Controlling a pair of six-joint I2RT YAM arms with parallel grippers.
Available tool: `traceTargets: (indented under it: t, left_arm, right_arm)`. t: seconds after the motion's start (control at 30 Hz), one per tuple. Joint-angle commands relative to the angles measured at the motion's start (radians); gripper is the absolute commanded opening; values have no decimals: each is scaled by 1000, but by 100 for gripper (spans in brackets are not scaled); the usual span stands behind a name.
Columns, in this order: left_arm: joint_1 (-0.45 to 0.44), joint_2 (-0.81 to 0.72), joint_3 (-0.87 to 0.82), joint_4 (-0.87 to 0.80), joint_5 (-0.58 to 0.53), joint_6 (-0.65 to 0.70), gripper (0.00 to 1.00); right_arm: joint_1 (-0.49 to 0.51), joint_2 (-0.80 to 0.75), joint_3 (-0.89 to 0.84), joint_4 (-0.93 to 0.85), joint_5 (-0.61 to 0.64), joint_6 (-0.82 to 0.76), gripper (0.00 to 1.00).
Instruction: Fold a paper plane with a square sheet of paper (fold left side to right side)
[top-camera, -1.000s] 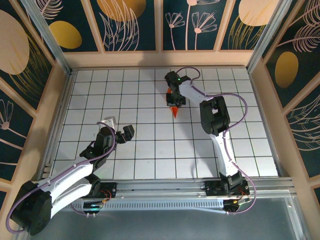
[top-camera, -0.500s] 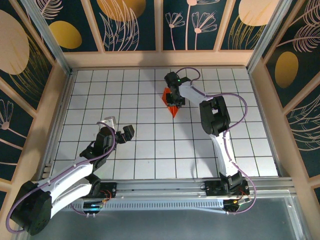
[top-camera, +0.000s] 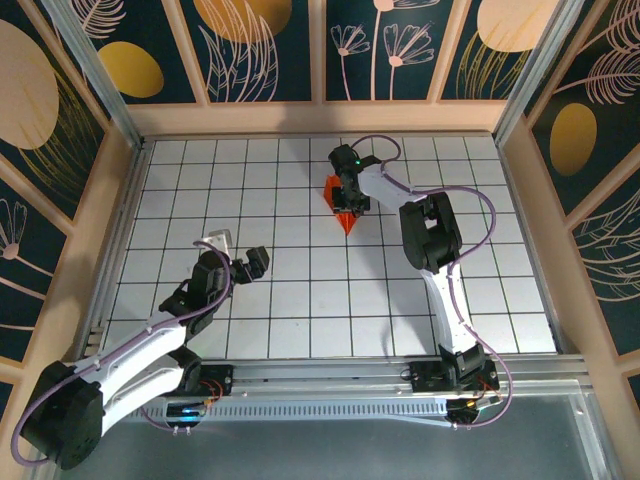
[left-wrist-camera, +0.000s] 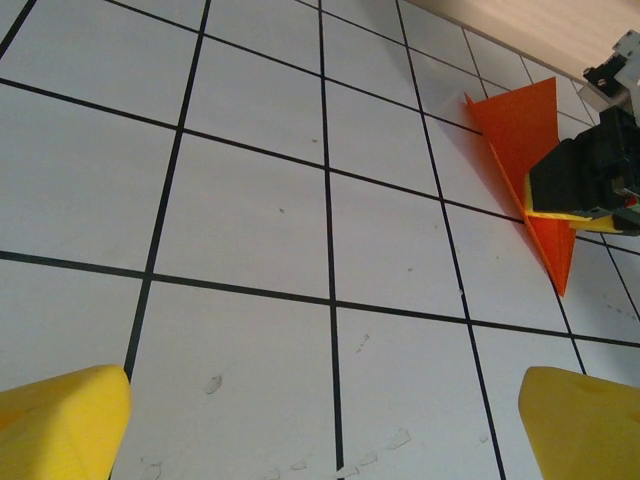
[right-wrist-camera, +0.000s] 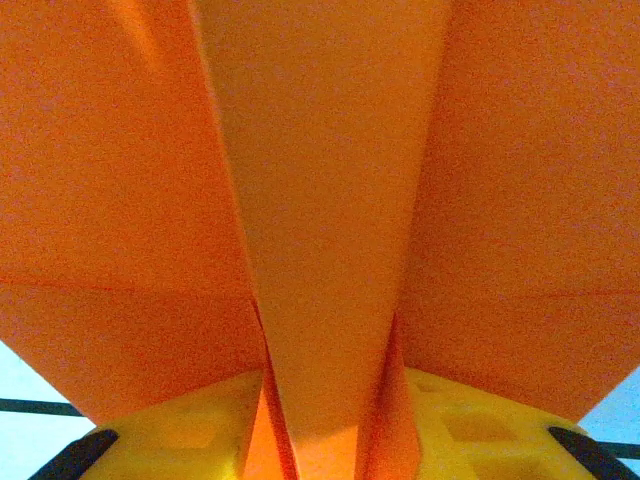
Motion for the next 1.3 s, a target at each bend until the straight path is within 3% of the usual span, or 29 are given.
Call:
traceTargets:
  t: [0.0, 0.83, 0.97, 1.27]
  left_arm:
    - [4, 13, 36, 2, 7, -7, 99]
    - [4, -3, 80, -59, -8, -18, 99]
    - [4, 7, 89, -62, -16, -37, 99]
    - [26, 114, 200, -81, -37, 5, 99]
  right_arm:
    - [5, -33, -27, -25, 25, 6, 36]
    - [23, -148, -91, -15, 38, 1, 40]
    - [31, -192, -113, -21, 73, -5, 46]
    - [8, -437, -324, 68, 168, -29, 70]
